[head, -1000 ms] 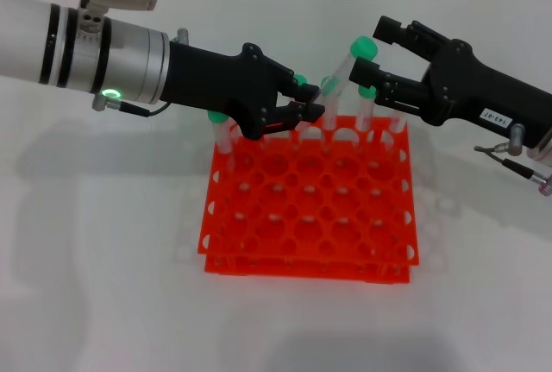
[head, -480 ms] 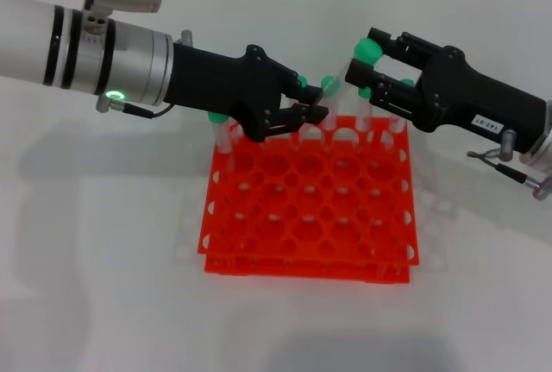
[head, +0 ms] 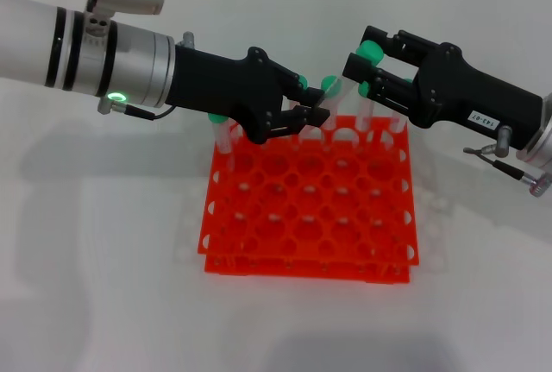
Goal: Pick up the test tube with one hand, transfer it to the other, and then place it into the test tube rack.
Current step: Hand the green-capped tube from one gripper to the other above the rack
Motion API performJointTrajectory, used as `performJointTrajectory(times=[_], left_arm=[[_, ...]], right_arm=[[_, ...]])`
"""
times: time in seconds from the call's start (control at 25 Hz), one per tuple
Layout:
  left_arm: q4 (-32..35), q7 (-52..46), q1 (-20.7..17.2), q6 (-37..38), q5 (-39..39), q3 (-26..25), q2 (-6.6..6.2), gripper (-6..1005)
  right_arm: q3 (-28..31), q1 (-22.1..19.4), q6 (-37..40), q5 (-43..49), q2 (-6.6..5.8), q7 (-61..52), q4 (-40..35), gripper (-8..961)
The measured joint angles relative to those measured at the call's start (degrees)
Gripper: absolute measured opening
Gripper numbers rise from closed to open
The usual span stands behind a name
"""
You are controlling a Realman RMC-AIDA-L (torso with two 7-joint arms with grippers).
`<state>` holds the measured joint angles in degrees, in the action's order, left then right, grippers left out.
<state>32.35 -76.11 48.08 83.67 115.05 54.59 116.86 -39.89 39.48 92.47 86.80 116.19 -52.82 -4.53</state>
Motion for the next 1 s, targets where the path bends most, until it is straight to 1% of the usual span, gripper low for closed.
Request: performJointTrajectory(times=[0.12, 0.28, 0.56, 0.76, 1.0], left_arm=[[0.0, 0.0, 0.0, 0.0, 0.0, -0.01, 0.15, 256], [0.19, 0.06, 0.0, 0.0, 0.0, -0.01, 0.52, 264], [-0.01, 0.09, 0.0, 0.0, 0.06, -0.01, 0.61, 277], [0.06, -0.22, 0.0, 0.0, 0.09, -0.01, 0.6, 286], [0.76, -3.6, -0.01, -0.22, 0.08, -0.18, 0.58, 297]], right_arm=[[-0.1, 0.26, -0.56, -0.02, 0.0, 0.0, -0.01, 538], [-0.19, 0.44, -0.98, -0.04, 0.0, 0.0, -0.03, 473], [-0.2, 0.43, -1.1, -0.01, 0.0, 0.0, -0.17, 360], [-0.18, 0.35, -1.17, 0.07, 0.0, 0.0, -0.31, 258], [-0.14, 0.1, -1.06, -0.24, 0.0, 0.0, -0.41, 259]])
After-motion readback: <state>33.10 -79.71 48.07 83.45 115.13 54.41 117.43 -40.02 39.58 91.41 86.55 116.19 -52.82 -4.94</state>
